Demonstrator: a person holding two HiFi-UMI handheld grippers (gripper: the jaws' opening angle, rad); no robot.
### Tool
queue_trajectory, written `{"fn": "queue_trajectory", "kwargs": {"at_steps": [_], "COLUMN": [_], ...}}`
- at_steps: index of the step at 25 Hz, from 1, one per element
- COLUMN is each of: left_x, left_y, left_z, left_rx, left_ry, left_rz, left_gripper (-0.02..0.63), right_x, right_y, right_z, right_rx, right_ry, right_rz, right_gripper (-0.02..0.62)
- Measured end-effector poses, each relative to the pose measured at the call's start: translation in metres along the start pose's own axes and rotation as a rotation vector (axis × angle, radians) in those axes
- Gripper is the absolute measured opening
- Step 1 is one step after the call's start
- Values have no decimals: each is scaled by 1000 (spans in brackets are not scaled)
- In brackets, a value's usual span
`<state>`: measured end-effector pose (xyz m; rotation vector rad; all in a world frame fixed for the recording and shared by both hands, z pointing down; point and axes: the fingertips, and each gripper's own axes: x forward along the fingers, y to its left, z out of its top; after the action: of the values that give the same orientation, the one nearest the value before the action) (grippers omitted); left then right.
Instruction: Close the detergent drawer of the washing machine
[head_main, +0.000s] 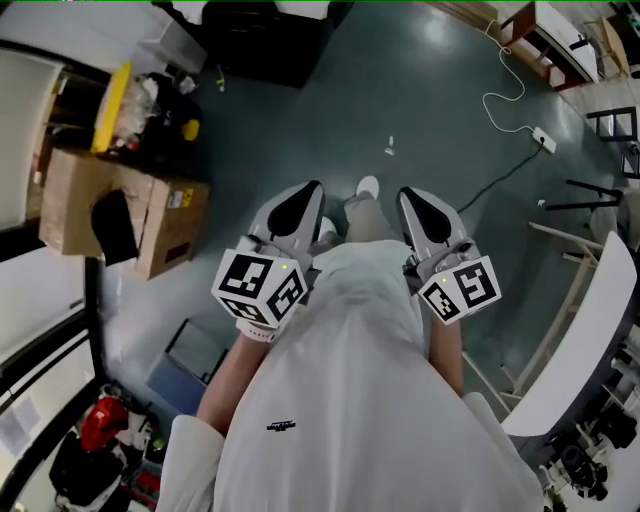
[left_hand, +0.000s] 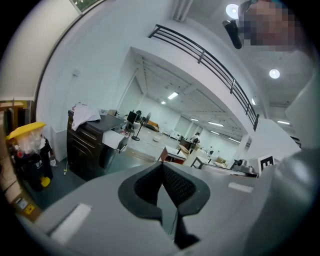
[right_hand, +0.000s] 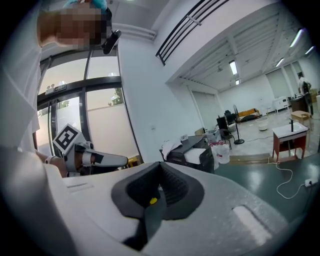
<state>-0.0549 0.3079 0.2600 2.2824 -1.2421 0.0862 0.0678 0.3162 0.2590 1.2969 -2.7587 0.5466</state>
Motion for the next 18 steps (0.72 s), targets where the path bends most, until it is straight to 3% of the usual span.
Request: {"fn": "queue_trajectory", "kwargs": {"at_steps": [18], "left_x": [28], "left_y": [40], "left_z": [21], "left_rx": [-51], "left_ry": [11], "left_rz": [41], "left_gripper": [17], "right_x": [75], "right_y": [-20], "right_z": [27], "right_rx": [24], "right_ry": [18], "right_rz": [53], "right_gripper": [2]}}
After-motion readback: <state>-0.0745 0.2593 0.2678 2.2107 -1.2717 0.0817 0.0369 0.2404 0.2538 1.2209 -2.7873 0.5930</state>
